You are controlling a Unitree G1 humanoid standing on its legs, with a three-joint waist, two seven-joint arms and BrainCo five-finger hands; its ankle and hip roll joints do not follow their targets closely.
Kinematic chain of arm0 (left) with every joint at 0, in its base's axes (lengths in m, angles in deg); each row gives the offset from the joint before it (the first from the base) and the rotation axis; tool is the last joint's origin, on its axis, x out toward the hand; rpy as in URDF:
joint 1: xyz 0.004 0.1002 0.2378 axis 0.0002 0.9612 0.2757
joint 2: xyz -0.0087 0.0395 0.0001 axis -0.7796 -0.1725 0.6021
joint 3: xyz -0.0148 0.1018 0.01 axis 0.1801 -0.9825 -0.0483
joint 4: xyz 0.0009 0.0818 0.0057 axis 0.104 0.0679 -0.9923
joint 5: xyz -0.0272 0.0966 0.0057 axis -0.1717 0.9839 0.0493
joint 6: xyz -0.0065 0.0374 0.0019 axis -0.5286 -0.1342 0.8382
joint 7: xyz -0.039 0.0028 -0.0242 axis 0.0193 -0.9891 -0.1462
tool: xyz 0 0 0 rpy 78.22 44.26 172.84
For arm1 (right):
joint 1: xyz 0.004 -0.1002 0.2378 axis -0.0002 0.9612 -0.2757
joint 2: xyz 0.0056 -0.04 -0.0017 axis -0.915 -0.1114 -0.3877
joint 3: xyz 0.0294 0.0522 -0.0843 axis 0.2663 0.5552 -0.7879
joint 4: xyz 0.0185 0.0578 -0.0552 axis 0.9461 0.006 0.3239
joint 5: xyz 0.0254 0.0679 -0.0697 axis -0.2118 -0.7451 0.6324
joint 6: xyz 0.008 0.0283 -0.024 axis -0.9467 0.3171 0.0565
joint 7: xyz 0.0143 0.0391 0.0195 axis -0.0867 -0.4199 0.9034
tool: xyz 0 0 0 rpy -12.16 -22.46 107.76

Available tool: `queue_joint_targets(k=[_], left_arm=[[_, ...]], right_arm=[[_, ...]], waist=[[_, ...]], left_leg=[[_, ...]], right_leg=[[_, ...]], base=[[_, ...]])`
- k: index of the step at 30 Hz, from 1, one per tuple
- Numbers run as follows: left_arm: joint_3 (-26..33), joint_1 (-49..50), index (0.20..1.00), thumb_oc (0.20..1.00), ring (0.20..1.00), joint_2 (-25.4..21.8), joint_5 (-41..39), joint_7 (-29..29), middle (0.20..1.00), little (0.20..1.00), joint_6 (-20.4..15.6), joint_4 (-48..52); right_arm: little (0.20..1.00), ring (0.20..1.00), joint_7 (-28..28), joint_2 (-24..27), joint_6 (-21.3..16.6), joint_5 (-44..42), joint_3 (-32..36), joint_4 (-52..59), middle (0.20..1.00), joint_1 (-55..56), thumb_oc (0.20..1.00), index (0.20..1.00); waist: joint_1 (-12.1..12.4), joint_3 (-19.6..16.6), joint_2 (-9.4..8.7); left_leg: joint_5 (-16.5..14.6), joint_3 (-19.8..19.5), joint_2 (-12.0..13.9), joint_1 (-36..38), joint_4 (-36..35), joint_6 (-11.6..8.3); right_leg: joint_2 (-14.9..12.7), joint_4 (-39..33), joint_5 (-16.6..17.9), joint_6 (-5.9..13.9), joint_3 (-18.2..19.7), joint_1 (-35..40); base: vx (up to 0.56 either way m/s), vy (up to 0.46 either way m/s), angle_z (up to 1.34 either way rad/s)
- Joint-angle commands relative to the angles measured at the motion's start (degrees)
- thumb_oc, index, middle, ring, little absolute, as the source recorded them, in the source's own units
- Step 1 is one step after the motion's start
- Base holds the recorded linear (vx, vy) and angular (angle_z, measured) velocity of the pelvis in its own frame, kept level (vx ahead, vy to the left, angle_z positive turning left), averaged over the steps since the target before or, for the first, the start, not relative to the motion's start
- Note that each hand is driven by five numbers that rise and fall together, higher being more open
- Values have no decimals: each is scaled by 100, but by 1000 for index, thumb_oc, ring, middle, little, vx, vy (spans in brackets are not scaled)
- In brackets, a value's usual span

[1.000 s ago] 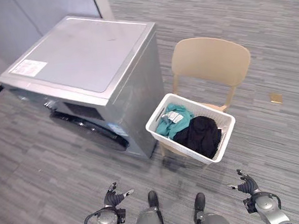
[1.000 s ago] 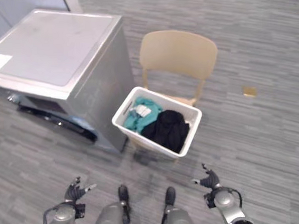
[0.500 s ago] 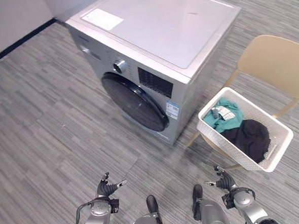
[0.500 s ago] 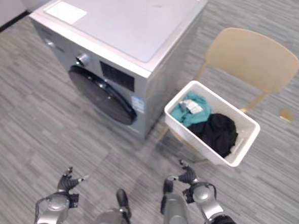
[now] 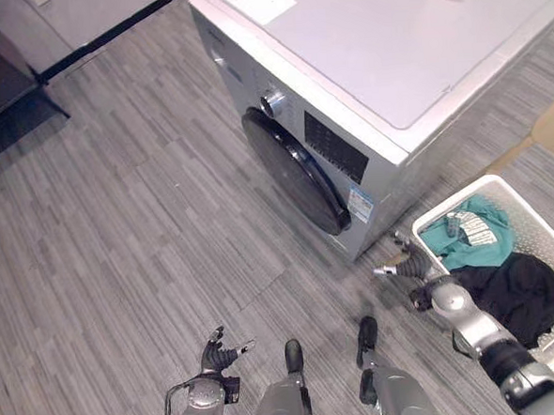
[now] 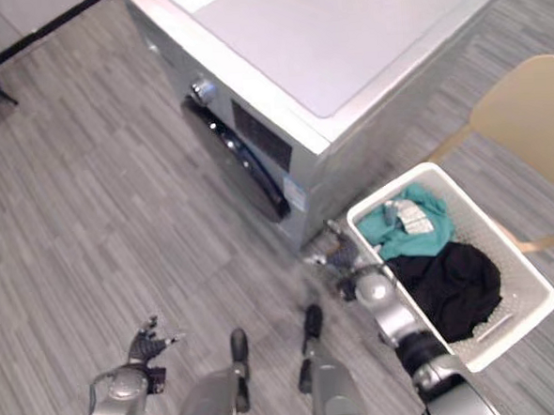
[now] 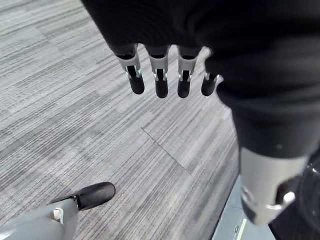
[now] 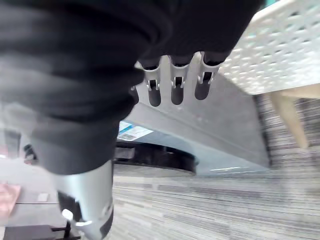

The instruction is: Grab the laundry basket,head to the washer,open it,put in the laundry and shut it.

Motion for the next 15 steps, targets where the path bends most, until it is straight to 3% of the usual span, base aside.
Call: queue_joint_targets(k=[1,6,15], left_arm=[[-85,-137,1000,1000,1000,-261,52,-94,1000,1000,-169,-11],[-238,-281,1000,1000,1000,-311,-91,-189,1000,1000,-210,35],[-431,-553,1000,1000,1000,-526,-425,-508,1000,1000,-464,417]], right_arm=[[1000,1000,-90,-315,-208,-303,-343,-68,1000,-179,1000,1000],[1000,1000,-290,-335,-156,-366,-462,-303,1000,-775,1000,1000],[1000,1000,-1541,299,-239,-292,123,-721,1000,-2587,1000,1000]], waist=[[169,-182,-324],[325,-62,-299],[554,290,-222]], left_leg=[[-532,-17,-580,-245,460,167],[-379,-92,-572,-481,366,141],[-123,-208,-621,-970,239,87]], right_leg=[[-411,294,-518,454,339,-206],[-460,222,-447,462,272,-354],[-546,171,-289,513,163,-735]], base=[[-24,-33,9],[-33,-10,16],[-32,16,7]])
